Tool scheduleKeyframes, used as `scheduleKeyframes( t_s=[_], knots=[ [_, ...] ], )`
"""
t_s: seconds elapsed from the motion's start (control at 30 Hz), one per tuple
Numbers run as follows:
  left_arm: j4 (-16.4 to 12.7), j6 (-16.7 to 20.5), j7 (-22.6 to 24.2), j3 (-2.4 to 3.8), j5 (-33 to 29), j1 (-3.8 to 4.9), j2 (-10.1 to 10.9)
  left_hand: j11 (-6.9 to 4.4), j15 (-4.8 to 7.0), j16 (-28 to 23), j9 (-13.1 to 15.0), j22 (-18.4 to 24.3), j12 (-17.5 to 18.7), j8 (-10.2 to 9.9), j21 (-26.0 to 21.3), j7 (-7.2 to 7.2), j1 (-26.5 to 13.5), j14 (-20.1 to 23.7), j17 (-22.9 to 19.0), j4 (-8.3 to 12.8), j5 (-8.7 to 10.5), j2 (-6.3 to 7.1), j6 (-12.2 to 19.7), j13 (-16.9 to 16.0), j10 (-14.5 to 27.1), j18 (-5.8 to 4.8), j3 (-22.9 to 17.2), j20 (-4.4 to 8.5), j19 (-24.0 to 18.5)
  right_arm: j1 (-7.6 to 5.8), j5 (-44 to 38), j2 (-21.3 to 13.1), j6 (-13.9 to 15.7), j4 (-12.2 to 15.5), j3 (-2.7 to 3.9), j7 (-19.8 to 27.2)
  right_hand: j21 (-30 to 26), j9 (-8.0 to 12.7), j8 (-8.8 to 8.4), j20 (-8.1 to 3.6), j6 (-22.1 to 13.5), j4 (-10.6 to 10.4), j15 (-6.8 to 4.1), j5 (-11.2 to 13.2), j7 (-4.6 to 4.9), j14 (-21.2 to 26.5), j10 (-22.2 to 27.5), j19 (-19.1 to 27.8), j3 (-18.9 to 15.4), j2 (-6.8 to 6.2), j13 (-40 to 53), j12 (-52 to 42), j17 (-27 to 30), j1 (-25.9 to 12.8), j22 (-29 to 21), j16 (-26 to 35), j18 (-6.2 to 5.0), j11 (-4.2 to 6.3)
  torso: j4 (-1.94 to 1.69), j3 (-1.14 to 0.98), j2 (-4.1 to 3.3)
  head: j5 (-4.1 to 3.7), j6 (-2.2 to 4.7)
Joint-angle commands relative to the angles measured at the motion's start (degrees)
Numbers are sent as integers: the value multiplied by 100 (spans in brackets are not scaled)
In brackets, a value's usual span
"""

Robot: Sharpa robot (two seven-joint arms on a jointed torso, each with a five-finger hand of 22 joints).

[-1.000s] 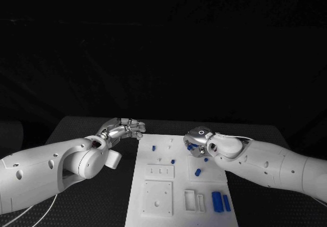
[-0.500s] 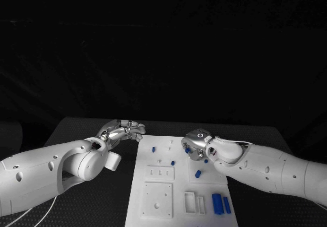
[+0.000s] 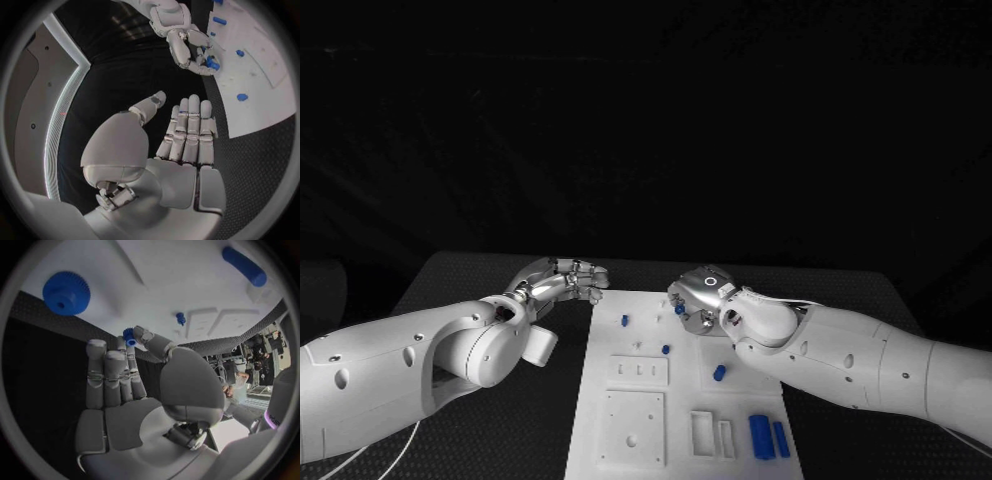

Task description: Assemble the parts on the task board

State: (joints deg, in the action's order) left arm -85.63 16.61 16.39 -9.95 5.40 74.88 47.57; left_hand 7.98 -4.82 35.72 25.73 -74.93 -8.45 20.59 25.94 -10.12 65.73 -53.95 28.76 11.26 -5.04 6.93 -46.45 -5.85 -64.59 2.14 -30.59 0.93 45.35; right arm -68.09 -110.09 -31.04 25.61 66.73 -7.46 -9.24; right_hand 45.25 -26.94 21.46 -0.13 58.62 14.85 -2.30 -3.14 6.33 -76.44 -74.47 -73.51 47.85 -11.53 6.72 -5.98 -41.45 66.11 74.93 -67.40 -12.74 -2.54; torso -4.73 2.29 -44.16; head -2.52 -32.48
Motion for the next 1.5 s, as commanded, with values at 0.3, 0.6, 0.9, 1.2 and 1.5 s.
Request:
scheduleKeyframes(
  t_s=[0.3, 0.6, 0.9, 1.2, 1.5],
  knots=[
    [18, -91, 31, 7, 22, 7, -69, 8, -6, 9, -10, -125, 29, -29, 38, -21, -73, 33, -6, -38, 42, 9, 18, 5, 40, 104, -9, -2, -39, 3, -232, 416, 184, -334, 13, -302, 45, -5, 0, -73, 31, -51, -86, 9, 5, 70, -130, -83, 68, -45, 6, 32, 25, 10, 127, -37, -226, -73, -13, 7, -16, -16, 17],
    [11, -91, 28, 11, 21, 8, -77, 8, -6, 10, -10, -125, 32, -30, 40, -21, -79, 34, -7, -42, 44, 9, 19, 6, 40, 105, -10, -2, -42, 4, -263, 592, 184, -522, 14, -349, 55, -10, -1, -78, 36, -53, -87, 5, 3, 72, -137, -82, 88, -47, 10, 38, 32, 21, 126, -46, -226, -71, -14, 12, -18, -12, 4],
    [-10, -97, 31, 14, 22, 10, -79, 8, -7, 10, -10, -125, 34, -30, 42, -21, -80, 35, -7, -43, 45, 10, 19, 6, 39, 106, -12, -2, -44, 4, -268, 721, 142, -710, 14, -388, 59, -12, -4, -79, 37, -55, -87, 6, 3, 74, -138, -79, 95, -53, 12, 44, 36, 20, 126, -52, -226, -72, -20, 22, -31, 6, 6],
    [-26, -92, 27, 17, 22, 15, -75, 9, -7, 10, -9, -124, 37, -30, 44, -21, -87, 36, -8, -45, 46, 17, 20, 6, 40, 106, -10, -4, -47, 7, -252, 798, 62, -816, 14, -369, 63, -14, -8, -80, 35, -54, -86, 6, 4, 76, -137, -75, 103, -60, 13, 51, 41, 20, 125, -56, -226, -73, -10, 21, -35, 80, -15],
    [-28, -94, 25, 18, 22, 17, -83, 9, -7, 11, -10, -124, 39, -31, 47, -21, -90, 37, -8, -47, 47, 20, 21, 7, 40, 106, -11, -4, -48, 9, -189, 842, 6, -876, 13, -277, 67, -16, -13, -80, 31, -55, -85, 6, 6, 79, -136, -71, 108, -62, 14, 57, 46, 17, 124, -61, -226, -74, -8, 22, -37, 117, -38]
  ],
)
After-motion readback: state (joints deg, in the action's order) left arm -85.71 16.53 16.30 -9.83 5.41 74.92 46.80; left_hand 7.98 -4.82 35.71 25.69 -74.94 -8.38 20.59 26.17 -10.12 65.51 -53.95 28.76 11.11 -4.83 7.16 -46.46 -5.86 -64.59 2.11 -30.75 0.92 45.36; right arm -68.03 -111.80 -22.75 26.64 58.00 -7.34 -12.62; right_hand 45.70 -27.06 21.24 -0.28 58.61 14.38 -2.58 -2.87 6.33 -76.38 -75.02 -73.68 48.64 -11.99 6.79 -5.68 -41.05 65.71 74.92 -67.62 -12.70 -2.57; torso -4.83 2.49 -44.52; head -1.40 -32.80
